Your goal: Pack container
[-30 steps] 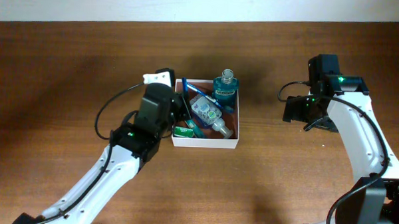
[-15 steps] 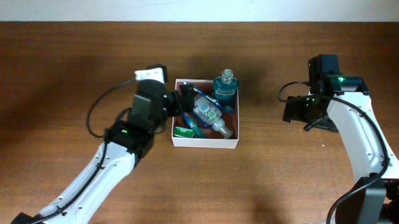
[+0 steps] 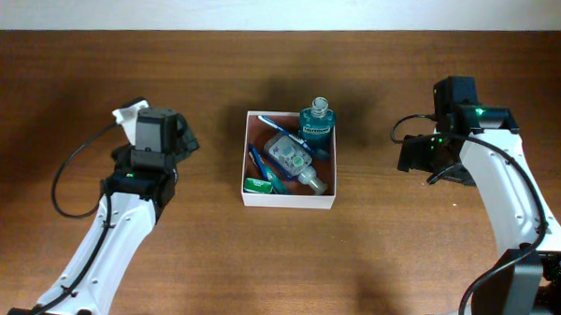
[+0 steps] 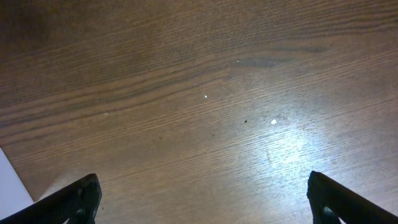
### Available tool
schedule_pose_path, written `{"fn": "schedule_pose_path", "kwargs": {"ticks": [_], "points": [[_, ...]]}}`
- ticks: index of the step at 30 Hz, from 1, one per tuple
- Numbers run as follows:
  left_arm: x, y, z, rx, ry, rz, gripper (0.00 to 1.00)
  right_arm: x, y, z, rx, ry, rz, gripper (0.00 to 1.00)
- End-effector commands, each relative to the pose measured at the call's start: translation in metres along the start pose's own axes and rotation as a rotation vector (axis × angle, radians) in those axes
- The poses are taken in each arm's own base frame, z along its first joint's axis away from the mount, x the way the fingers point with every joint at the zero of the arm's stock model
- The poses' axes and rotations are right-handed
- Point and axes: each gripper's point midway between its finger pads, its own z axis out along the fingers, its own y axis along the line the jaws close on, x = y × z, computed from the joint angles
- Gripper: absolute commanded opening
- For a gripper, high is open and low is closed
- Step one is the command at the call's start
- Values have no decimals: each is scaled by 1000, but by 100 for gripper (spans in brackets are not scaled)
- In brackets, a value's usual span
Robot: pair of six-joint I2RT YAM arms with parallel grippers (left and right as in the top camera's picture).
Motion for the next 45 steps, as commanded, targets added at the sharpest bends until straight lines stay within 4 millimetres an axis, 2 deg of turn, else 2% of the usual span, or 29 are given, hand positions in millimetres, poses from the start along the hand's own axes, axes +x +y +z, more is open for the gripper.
{"fn": "schedule_pose_path", "kwargs": {"ticks": [1, 21, 25, 29, 32, 33, 35, 38, 39, 41, 42, 45], "points": [[-5, 7, 0, -41, -16, 19, 99, -2, -1, -1, -5, -2, 0, 99], [-1, 9, 0, -50, -1, 27, 99, -3, -1, -1, 0, -5, -4, 99], [-1, 9, 0, -50, -1, 27, 99, -12, -8, -12, 24, -73, 3, 99], [-1, 9, 0, -50, -1, 27, 99, -14, -9, -34, 4, -140, 12, 99], [-1, 9, 0, -50, -1, 27, 99, -32, -8, -64, -33, -291, 35, 99], [-1, 9, 0, -50, -1, 26, 99, -49, -6, -90, -75, -422, 53, 99], [-1, 9, 0, -50, -1, 27, 100, -67, -4, -125, -130, -586, 73, 99], [-1, 9, 0, -50, -1, 26, 99, -86, -6, -191, -205, -860, 108, 99], [-1, 9, 0, -50, -1, 27, 99, -87, -10, -217, -230, -963, 122, 99], [-1, 9, 0, -50, -1, 27, 99, -84, -14, -249, -255, -1095, 128, 99], [-1, 9, 0, -50, -1, 27, 99, -73, -20, -280, -273, -1239, 107, 99], [-1, 9, 0, -50, -1, 27, 99, -46, -26, -312, -276, -1425, 52, 98]]}}
